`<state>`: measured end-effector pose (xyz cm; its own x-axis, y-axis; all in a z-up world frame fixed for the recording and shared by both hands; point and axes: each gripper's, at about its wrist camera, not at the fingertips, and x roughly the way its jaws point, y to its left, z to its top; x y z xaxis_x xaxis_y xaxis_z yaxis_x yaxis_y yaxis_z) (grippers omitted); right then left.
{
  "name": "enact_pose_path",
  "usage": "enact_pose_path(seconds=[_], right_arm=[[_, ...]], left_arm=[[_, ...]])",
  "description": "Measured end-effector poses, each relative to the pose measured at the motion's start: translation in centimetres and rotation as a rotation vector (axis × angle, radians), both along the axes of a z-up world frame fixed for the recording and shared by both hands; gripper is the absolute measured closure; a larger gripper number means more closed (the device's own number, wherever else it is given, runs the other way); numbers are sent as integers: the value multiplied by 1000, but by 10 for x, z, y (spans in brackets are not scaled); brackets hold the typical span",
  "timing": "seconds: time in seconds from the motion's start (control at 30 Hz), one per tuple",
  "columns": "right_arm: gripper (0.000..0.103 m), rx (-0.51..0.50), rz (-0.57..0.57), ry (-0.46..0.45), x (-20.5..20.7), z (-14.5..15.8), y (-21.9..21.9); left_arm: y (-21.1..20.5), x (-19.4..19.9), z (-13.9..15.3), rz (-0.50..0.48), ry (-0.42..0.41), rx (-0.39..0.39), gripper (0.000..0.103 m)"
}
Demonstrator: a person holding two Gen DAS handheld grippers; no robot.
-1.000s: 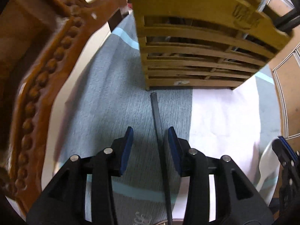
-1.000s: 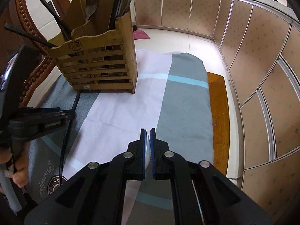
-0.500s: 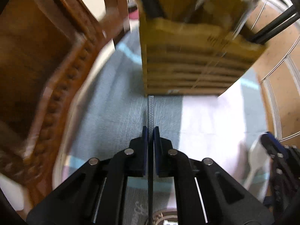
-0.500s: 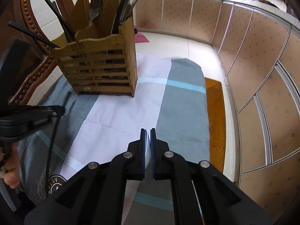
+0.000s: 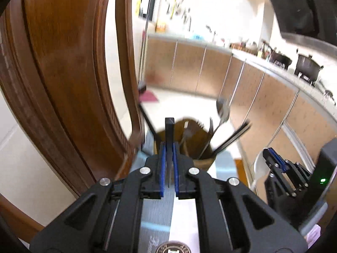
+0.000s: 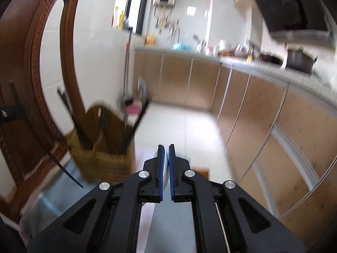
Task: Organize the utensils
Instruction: 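Grasp the last black chopstick with the left tool and lift it, then lower the chopstick into the wooden holder and open the left tool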
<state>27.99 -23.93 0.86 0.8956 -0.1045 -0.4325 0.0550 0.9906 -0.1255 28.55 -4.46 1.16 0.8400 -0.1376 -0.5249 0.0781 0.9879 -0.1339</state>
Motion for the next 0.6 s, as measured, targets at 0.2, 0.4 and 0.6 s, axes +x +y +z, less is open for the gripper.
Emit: enact_pose_path(seconds=[0.2, 0.4, 0.6], right_arm=[[97, -35, -34, -120, 23, 45, 14], [97, -115, -77, -193, 56, 51, 38], [97, -109, -141, -264, 86, 41, 45]], left_arm=[[-3, 8, 51, -7, -77, -2, 97], [5, 24, 81, 3, -101, -13, 97], [19, 51, 75, 19, -75, -35, 97]])
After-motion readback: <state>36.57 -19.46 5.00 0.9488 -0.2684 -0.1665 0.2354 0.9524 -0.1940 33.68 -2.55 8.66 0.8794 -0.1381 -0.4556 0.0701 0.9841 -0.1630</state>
